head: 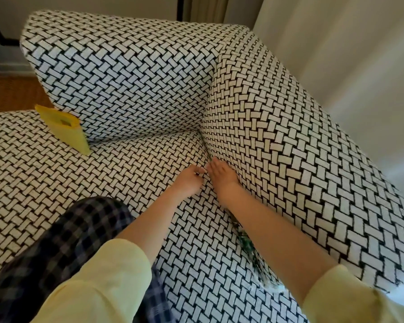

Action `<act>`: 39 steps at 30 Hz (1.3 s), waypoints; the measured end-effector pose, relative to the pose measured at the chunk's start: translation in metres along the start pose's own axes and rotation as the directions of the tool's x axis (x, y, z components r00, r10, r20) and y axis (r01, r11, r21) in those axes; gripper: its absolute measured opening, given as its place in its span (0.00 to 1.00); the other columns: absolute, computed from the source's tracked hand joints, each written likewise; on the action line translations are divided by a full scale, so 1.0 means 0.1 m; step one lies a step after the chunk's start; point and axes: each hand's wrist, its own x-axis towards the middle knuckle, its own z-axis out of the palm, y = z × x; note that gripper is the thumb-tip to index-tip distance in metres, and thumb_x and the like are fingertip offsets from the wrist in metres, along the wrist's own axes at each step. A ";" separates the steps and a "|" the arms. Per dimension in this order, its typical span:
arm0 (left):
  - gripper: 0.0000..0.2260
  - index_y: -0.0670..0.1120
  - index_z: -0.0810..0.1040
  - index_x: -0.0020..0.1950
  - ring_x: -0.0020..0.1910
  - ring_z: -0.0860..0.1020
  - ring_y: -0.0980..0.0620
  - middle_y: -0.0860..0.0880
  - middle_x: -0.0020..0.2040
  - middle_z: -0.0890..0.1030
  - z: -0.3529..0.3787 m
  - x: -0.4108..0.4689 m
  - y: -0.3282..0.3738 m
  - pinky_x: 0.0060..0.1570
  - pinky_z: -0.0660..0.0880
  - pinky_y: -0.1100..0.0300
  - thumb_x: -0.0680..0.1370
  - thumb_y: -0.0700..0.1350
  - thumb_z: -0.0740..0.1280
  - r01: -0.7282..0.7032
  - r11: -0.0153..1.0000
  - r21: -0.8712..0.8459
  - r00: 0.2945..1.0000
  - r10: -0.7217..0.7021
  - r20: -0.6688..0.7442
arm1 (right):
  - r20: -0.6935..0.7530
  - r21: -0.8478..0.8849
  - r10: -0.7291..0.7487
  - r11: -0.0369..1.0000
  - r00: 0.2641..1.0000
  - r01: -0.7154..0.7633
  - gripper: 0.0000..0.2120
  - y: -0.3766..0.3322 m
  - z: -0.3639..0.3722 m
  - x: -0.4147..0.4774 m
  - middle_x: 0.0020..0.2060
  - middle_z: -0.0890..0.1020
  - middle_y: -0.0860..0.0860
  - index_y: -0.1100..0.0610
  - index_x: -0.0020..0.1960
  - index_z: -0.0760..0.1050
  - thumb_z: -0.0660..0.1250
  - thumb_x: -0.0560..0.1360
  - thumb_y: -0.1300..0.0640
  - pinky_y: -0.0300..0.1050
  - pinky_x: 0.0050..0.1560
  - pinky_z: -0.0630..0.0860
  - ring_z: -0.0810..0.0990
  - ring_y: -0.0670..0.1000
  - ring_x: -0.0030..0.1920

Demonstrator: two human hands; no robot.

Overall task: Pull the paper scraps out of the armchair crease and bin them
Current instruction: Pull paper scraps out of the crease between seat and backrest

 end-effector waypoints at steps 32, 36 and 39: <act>0.13 0.42 0.73 0.62 0.41 0.75 0.56 0.46 0.52 0.78 -0.18 -0.32 -0.21 0.36 0.71 0.68 0.78 0.36 0.59 0.059 0.974 -0.218 0.994 -0.037 0.106 | -0.190 0.239 -0.011 0.969 0.982 0.057 0.46 -0.17 0.18 -0.24 0.67 0.71 0.58 0.65 0.74 0.34 0.65 0.73 0.55 0.50 0.74 0.46 0.64 0.56 0.71; 0.12 0.41 0.74 0.61 0.37 0.74 0.57 0.49 0.41 0.77 -0.23 -0.34 -0.25 0.34 0.71 0.68 0.79 0.35 0.58 0.093 0.953 -0.287 0.991 -0.061 0.118 | -0.179 0.208 -0.008 0.977 0.984 0.046 0.46 -0.20 0.19 -0.23 0.68 0.70 0.58 0.67 0.73 0.34 0.65 0.73 0.54 0.49 0.74 0.48 0.63 0.56 0.71; 0.11 0.42 0.75 0.59 0.37 0.75 0.58 0.51 0.42 0.77 -0.23 -0.35 -0.27 0.34 0.72 0.69 0.79 0.35 0.58 0.107 0.941 -0.321 0.991 -0.075 0.110 | -0.174 0.227 0.019 0.974 0.985 0.021 0.45 -0.22 0.19 -0.23 0.68 0.69 0.59 0.66 0.73 0.34 0.64 0.73 0.55 0.49 0.74 0.47 0.61 0.57 0.72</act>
